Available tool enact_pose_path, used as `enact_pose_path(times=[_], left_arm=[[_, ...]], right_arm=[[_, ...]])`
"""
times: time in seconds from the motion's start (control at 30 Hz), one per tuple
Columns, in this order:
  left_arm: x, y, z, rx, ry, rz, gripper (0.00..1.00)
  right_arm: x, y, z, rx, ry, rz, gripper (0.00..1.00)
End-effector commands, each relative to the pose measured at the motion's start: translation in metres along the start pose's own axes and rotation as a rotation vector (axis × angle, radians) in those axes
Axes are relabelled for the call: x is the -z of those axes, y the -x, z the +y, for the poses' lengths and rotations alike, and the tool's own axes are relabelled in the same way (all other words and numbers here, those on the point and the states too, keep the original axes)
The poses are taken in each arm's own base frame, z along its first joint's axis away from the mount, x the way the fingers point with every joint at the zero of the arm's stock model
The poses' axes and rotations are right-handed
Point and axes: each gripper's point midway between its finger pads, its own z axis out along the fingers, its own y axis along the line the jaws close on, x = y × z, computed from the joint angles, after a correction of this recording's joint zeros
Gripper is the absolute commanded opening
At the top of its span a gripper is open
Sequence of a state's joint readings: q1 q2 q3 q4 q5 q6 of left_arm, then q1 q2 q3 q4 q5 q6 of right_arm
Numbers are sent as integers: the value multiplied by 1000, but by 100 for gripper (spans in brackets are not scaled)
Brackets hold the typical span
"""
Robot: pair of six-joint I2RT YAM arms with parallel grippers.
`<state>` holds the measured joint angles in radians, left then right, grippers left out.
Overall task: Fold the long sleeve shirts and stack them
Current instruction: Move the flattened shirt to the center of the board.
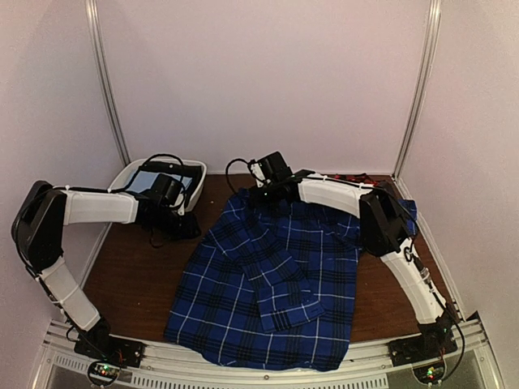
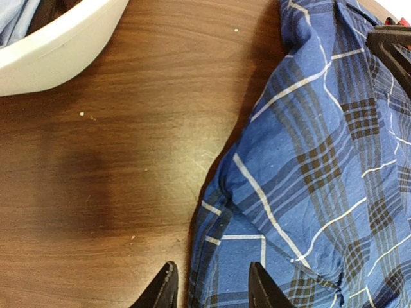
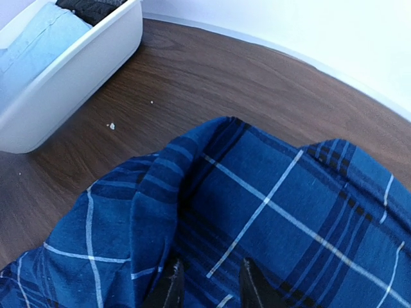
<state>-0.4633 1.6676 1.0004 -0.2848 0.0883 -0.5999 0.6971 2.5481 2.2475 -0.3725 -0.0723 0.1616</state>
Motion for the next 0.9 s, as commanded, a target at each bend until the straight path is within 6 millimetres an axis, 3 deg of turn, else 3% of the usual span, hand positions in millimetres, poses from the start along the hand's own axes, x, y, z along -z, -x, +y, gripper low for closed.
enact_pose_path(times=[0.0,0.1,0.27,0.4,0.63,0.7,0.77,0.87], left_arm=[[7,12,1,-6,-9,-52,39],[7,11,1,-4,-10,-50,39],[8,10,2,-1,-9,-49,39],[9,9,3,-1,-6,-49,39],[11,8,5,0,1,-48,40],[11,8,5,0,2,-47,40],[11,8,5,1,2,-48,41],[11,9,4,1,0,-47,40]], right_arm=[[28,20,35,40,58,-49,45],[20,10,37,41,58,-30,51],[4,-1,35,38,55,-16,50],[-2,-1,32,35,40,-21,40],[-2,10,21,20,43,-39,12],[0,10,22,27,52,-37,14],[1,10,26,32,70,-30,26],[1,5,30,31,88,-16,34]])
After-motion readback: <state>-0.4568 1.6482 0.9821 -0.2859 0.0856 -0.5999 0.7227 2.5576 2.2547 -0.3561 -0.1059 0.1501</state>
